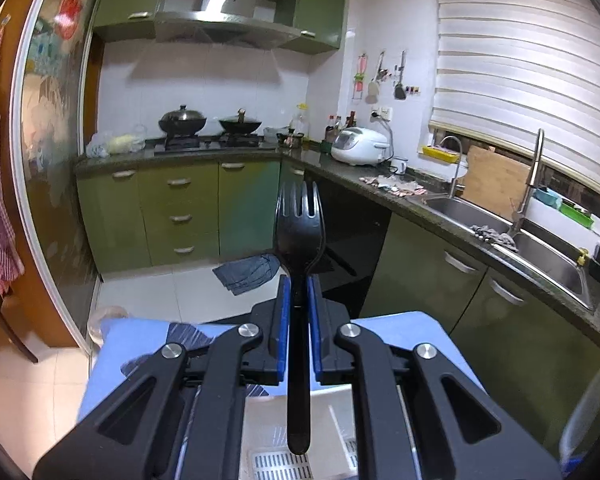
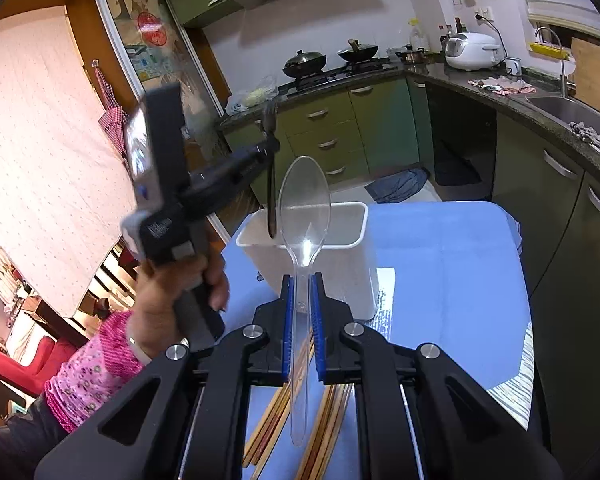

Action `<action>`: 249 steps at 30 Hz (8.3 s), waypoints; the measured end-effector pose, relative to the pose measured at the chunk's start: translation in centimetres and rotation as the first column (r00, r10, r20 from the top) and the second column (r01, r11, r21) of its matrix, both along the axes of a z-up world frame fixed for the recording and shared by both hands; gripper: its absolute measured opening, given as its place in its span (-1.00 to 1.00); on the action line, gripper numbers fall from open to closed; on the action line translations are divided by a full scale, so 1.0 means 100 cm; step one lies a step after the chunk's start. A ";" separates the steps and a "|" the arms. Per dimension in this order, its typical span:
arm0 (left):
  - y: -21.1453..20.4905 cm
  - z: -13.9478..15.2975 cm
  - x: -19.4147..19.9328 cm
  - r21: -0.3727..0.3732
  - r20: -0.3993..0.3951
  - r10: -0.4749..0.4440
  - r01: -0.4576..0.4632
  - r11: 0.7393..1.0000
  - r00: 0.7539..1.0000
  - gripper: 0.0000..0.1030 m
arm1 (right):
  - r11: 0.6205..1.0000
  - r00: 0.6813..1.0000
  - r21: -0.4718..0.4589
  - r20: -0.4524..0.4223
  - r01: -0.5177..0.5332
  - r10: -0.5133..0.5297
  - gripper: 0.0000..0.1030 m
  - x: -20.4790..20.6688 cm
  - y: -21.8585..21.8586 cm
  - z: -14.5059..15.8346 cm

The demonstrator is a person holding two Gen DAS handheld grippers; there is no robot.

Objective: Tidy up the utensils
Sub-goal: 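Carry fork over white caddy and open left tool while right tool carries spoon, then open right tool to drop the clear spoon into the white caddy, then grasp a single wooden chopstick with left tool and lift it, then hold chopstick upright in left tool while right tool grasps another wooden chopstick, then carry both chopsticks to the white caddy and open left tool to drop its chopstick, then open right tool to drop its chopstick into the white caddy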

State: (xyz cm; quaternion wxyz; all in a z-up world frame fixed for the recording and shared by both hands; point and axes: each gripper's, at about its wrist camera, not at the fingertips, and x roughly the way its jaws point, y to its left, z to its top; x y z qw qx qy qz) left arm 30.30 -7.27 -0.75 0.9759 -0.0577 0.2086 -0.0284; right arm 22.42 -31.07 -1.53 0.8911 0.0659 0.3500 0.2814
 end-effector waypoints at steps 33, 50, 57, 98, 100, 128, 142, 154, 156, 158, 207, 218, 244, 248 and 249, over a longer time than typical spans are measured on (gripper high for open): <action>0.046 -0.010 -0.132 0.052 -0.067 -0.021 0.024 0.998 0.998 -0.10 | 0.979 0.936 -0.029 0.300 0.203 -0.185 -0.81 0.116 0.054 0.010; 0.022 -0.043 -0.147 0.100 -0.231 -0.058 0.083 0.991 0.971 -0.01 | 0.976 0.945 -0.115 0.293 0.187 -0.146 -0.23 0.042 0.034 -0.032; 0.015 -0.075 -0.146 0.073 -0.418 -0.082 0.124 0.990 0.905 -0.01 | 0.968 0.941 -0.102 0.278 0.231 -0.195 -0.22 -0.007 -0.003 -0.020; -0.018 -0.171 -0.093 0.056 -0.703 -0.061 0.140 0.989 0.709 -0.87 | 0.977 0.984 -0.141 -0.051 0.162 -0.170 -0.04 -0.052 -0.047 -0.117; -0.013 -0.168 -0.096 0.039 -0.694 -0.068 0.132 0.990 0.717 -0.87 | 0.983 0.986 -0.134 -0.091 0.125 -0.138 -0.04 -0.046 -0.042 -0.120; 0.021 -0.042 -0.185 0.000 -0.417 -0.146 0.160 0.987 0.897 -0.87 | 0.952 0.944 -0.303 -0.322 -0.035 -0.068 -0.51 0.015 0.029 -0.180; 0.025 -0.034 -0.190 0.000 -0.385 -0.152 0.165 0.986 0.910 -0.87 | 0.926 0.944 -0.376 -0.319 -0.043 -0.085 -0.66 0.017 0.047 -0.192; 0.029 -0.024 -0.196 0.007 -0.358 -0.153 0.167 0.986 0.921 -0.87 | 0.904 0.948 -0.425 -0.302 -0.040 -0.100 -0.86 0.025 0.058 -0.195; 0.029 -0.024 -0.196 0.006 -0.359 -0.154 0.168 0.986 0.920 -0.87 | 0.908 0.948 -0.416 -0.303 -0.039 -0.098 -0.88 0.024 0.057 -0.194; 0.030 -0.023 -0.196 0.008 -0.361 -0.154 0.168 0.986 0.920 -0.87 | 0.918 0.951 -0.396 -0.297 -0.037 -0.089 -0.88 0.022 0.055 -0.189; 0.016 0.116 -0.126 0.060 -0.176 -0.161 0.173 0.983 0.971 -0.87 | 0.994 0.965 -0.071 0.255 0.082 -0.062 -0.88 -0.002 0.013 0.162; 0.017 0.120 -0.083 0.066 -0.100 -0.089 0.096 0.993 0.991 -0.87 | 0.990 0.965 -0.057 0.237 0.133 -0.116 -0.88 0.074 0.029 0.170; 0.046 0.041 -0.108 0.057 -0.291 -0.105 0.127 0.990 0.951 -0.20 | 0.988 0.986 -0.102 0.131 0.118 -0.104 -0.87 0.100 0.051 0.072; 0.043 0.025 -0.121 0.058 -0.328 -0.122 0.149 0.987 0.937 -0.19 | 0.990 0.985 -0.092 0.141 0.111 -0.097 -0.86 0.087 0.047 0.075; 0.042 0.021 -0.123 0.057 -0.339 -0.124 0.152 0.987 0.932 -0.19 | 0.990 0.984 -0.087 0.149 0.111 -0.097 -0.83 0.081 0.045 0.077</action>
